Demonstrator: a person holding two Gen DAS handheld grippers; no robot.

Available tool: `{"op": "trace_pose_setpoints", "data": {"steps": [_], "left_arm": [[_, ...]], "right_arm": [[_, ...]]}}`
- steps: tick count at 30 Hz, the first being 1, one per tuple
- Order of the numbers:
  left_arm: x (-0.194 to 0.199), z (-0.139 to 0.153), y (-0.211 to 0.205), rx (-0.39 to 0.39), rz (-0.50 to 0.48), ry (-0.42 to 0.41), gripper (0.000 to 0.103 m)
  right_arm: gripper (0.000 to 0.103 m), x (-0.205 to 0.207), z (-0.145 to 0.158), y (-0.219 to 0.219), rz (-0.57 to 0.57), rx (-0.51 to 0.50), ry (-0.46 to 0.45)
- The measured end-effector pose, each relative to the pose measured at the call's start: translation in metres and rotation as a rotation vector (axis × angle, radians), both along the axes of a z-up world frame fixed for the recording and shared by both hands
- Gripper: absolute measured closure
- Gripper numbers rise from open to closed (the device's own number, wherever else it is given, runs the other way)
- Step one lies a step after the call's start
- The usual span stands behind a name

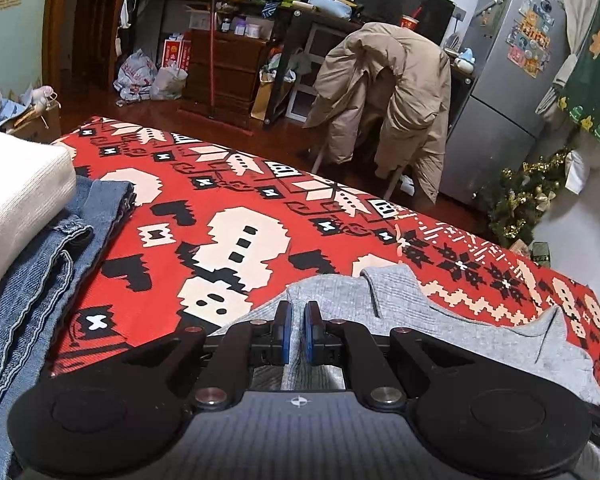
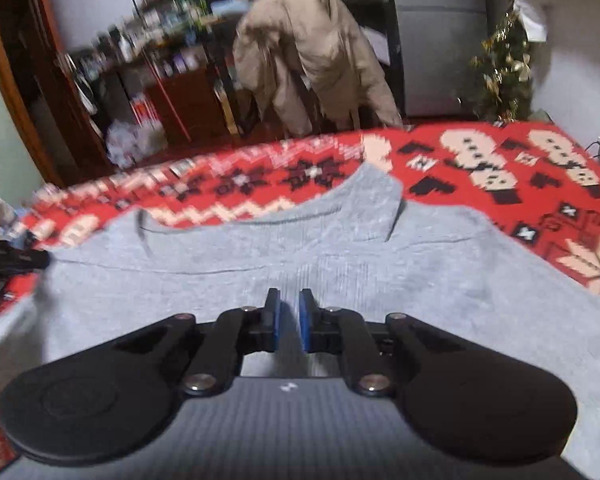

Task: Fold clothes

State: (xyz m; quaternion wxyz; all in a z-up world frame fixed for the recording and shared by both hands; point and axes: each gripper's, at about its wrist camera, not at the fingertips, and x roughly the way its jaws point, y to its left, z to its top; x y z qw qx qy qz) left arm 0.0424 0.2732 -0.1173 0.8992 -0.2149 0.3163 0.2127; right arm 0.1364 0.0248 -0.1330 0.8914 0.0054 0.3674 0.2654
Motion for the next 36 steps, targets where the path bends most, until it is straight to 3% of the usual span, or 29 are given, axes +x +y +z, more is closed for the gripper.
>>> {"op": "trace_pose_setpoints", "data": {"steps": [9,12,16,21,25,31,36], "left_arm": [[0.004,-0.011,0.008,-0.056,0.001,0.056,0.092],[0.002,-0.007,0.006,-0.023,-0.003,0.042,0.091],[0.000,0.002,0.003,0.042,0.009,0.038,0.082],[-0.008,0.014,0.005,0.054,0.002,0.013,0.083],[-0.014,0.031,-0.011,0.007,-0.140,-0.015,0.089],[-0.015,0.020,-0.056,-0.112,-0.360,0.046,0.088],[-0.018,-0.009,-0.089,-0.035,-0.463,0.172,0.088]], "right_arm": [[0.091,0.025,0.002,0.007,-0.056,0.012,-0.003],[0.085,0.012,0.019,-0.001,-0.058,0.013,-0.033],[0.079,-0.022,0.040,-0.019,-0.046,-0.010,-0.027],[0.077,-0.072,0.051,-0.050,-0.059,-0.046,-0.014],[0.077,-0.109,0.045,-0.081,-0.099,-0.041,0.013],[0.077,-0.121,0.025,-0.090,-0.122,-0.005,0.004],[0.075,-0.117,0.021,-0.064,-0.028,0.047,-0.045]]}}
